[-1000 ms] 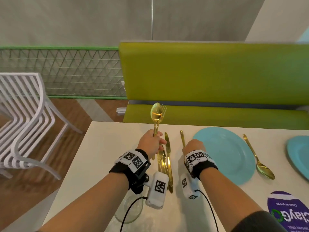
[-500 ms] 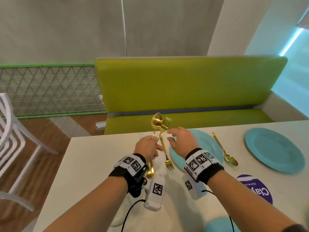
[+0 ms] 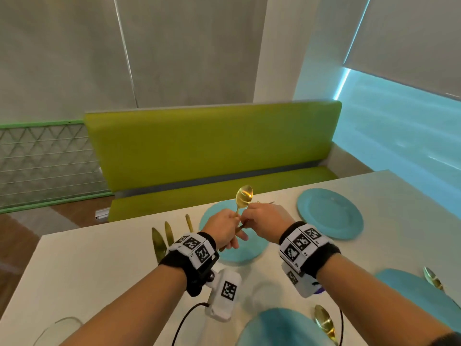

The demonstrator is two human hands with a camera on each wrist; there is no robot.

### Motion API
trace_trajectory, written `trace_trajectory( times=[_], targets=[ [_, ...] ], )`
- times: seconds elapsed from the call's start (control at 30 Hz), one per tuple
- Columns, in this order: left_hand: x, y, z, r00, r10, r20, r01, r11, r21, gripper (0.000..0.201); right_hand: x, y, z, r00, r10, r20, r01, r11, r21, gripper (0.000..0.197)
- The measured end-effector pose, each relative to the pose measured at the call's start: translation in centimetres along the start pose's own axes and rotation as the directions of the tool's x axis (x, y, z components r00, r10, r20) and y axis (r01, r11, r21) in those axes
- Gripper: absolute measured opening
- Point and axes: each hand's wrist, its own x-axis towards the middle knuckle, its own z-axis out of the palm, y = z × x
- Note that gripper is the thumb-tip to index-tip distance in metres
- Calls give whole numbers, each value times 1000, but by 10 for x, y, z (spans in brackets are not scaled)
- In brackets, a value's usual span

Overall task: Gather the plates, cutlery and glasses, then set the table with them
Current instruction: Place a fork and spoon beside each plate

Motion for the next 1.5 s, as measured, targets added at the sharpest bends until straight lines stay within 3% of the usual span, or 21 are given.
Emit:
trace_trajectory(
  times=[0.13,0.2,0.27,0.33,0.5,0.63,0.73,0.83,0.93,1.3,1.4,1.5],
  targets=[
    [24,15,25,988,-81,-133,65,991,-119,14,-9,49,10,994,86,68,-92,992,87,21],
    [38,23,32,962,-86,-259,72,995,-64,14,-10,84,21,971,217,98,-233,953,192,18],
    [52,29,39,944,-88,-317,69,995,-71,15,-8,122,32,915,374,148,-402,860,315,14],
    [66,34,47,949,-97,-299,59,989,-135,15,-1,154,42,848,493,194,-530,774,346,16],
    [87,40,69,966,-119,-229,87,986,-143,16,28,194,69,740,584,335,-640,764,82,36],
    [100,40,78,969,-121,-217,102,990,-99,15,53,202,94,688,611,393,-702,698,144,28],
    [109,38,76,963,-117,-241,96,991,-98,15,65,205,104,686,630,365,-720,661,212,15],
    [116,34,71,959,-117,-259,94,991,-99,15,73,209,111,682,664,306,-731,634,252,36],
    [121,27,67,954,-127,-270,107,990,-90,15,78,211,109,684,673,281,-729,614,302,39],
    [129,16,64,948,-165,-271,150,986,-75,19,89,214,107,688,683,245,-723,616,312,21],
    [131,17,67,951,-158,-265,146,987,-66,19,90,211,101,721,659,213,-691,667,279,22],
    [134,19,70,955,-143,-258,135,990,-48,17,87,201,90,828,549,116,-559,790,252,27]
  ],
)
